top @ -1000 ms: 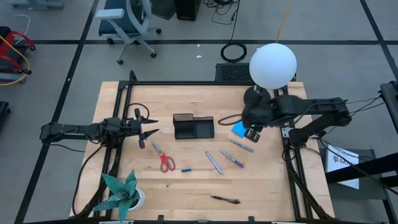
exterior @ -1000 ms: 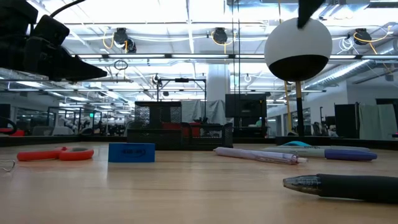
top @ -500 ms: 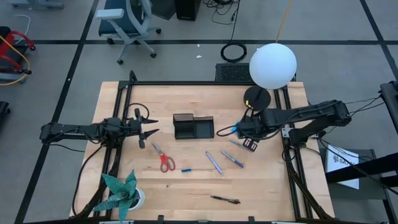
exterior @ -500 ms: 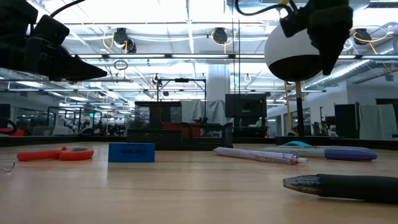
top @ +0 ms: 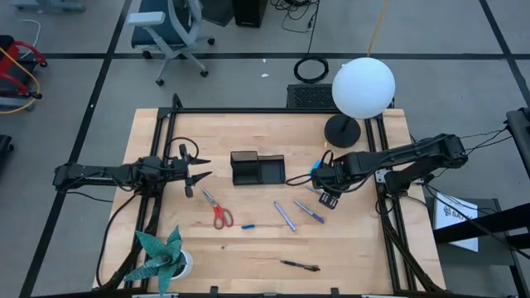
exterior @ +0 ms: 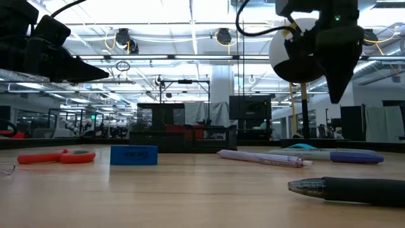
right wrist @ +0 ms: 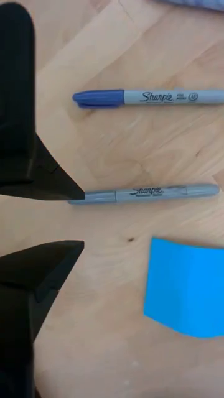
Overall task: Pick and place office supplies into organizer
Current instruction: Put the gray marker pen into the desk organizer
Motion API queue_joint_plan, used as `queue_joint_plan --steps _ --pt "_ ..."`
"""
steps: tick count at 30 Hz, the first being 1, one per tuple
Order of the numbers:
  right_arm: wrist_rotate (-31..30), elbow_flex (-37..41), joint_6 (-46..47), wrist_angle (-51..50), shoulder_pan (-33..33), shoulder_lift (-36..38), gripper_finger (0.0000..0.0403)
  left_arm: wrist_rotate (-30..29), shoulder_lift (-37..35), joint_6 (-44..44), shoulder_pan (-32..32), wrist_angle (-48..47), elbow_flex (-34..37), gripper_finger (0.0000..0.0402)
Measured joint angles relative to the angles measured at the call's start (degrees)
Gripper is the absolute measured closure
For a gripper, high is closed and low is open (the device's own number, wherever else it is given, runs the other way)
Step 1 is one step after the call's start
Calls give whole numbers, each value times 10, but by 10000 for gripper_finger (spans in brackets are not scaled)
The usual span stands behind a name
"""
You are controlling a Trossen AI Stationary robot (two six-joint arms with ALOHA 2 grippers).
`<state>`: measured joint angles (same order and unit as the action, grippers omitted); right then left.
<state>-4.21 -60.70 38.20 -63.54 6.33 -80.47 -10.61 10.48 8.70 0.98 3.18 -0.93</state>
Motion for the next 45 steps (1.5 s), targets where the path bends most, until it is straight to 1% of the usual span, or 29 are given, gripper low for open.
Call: queue_joint_plan --steps 4,9,15,24,29,36,39,45 --pt "1 31 2 35 0 0 298 0 0 0 0 0 0 213" --pt "45 69 2 80 -13 0 298 0 0 0 0 0 0 213" --pt "61 96 -7 122 -30 0 298 0 0 0 0 0 0 213" --pt "75 95 -20 182 -34 -9 298 0 0 0 0 0 0 213" --pt "76 91 -32 181 -36 -52 298 0 0 0 0 0 0 213" --pt "74 38 -68 168 -37 -120 298 0 0 0 0 0 0 213" --pt "72 20 -81 168 -37 -133 298 0 0 0 0 0 0 213" --pt "56 16 -91 160 -37 -139 298 0 0 0 0 0 0 213"
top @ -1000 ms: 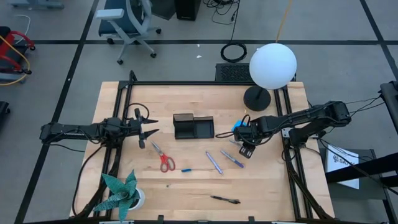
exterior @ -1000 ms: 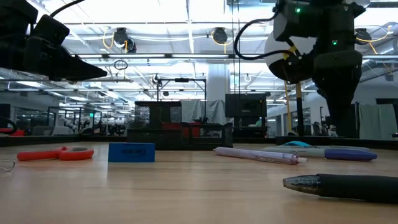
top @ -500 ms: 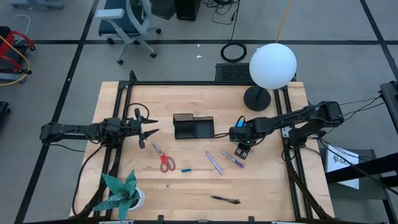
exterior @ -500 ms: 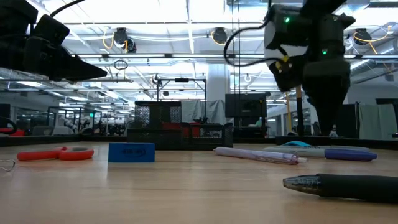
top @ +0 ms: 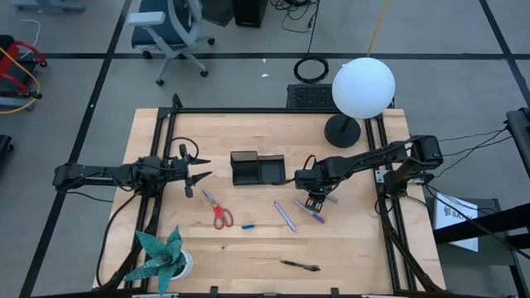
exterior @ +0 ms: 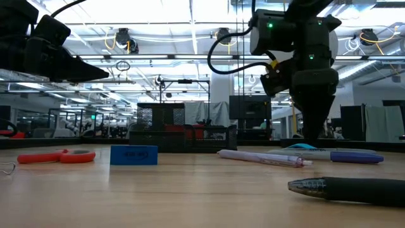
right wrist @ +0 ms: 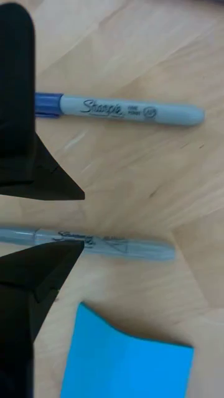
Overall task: Pick and place office supplies into organizer
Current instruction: Put the gray marker pen into the desk organizer
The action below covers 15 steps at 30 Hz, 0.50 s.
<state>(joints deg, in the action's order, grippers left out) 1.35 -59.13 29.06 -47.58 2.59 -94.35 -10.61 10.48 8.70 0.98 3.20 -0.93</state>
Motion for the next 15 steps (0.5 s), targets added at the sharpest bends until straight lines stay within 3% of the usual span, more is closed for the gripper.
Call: queue_joint_plan --steps 15 --pt "-30 0 -9 -20 -5 0 298 0 0 0 0 0 0 213"
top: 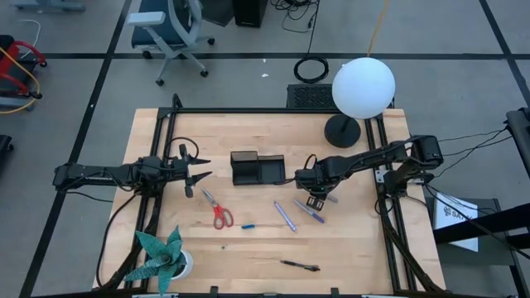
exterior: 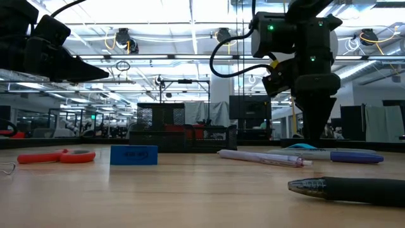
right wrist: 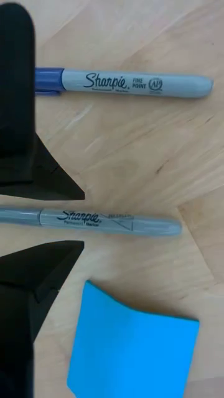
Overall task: Pick and place office supplies into organizer
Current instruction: Put the gray marker pen into the desk organizer
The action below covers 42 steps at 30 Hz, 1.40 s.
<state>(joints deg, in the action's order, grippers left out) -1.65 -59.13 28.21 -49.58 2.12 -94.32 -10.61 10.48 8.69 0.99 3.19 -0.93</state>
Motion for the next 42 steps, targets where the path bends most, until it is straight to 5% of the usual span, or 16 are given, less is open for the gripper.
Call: queue_joint_plan --steps 42 --pt "-13 60 -5 82 -3 0 298 0 0 0 0 0 0 213"
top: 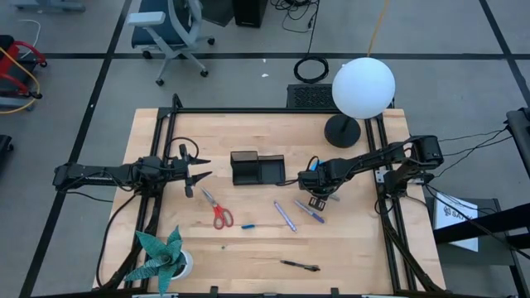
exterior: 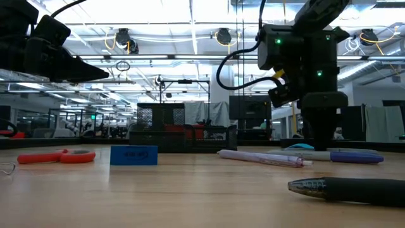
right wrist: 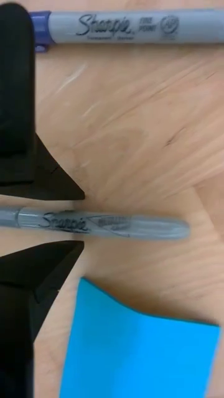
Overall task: Pick and place office supplies into organizer
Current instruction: Put the gray marker pen into the desk organizer
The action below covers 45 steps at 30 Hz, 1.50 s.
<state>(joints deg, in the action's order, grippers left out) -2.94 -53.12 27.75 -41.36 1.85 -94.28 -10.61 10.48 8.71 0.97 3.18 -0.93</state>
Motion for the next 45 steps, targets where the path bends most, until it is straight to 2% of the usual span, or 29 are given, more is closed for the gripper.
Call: queue_joint_plan --steps 8,11,15,34,45 --pt "1 0 0 74 0 0 298 0 0 0 0 0 0 213" --pt "28 0 0 83 0 0 298 0 0 0 0 0 0 213" --pt "33 0 -15 86 0 0 298 0 0 0 0 0 0 213" --pt "39 0 -41 -6 1 0 298 0 0 0 0 0 0 213" --pt "47 0 -49 -12 1 0 299 0 0 0 0 0 0 213"
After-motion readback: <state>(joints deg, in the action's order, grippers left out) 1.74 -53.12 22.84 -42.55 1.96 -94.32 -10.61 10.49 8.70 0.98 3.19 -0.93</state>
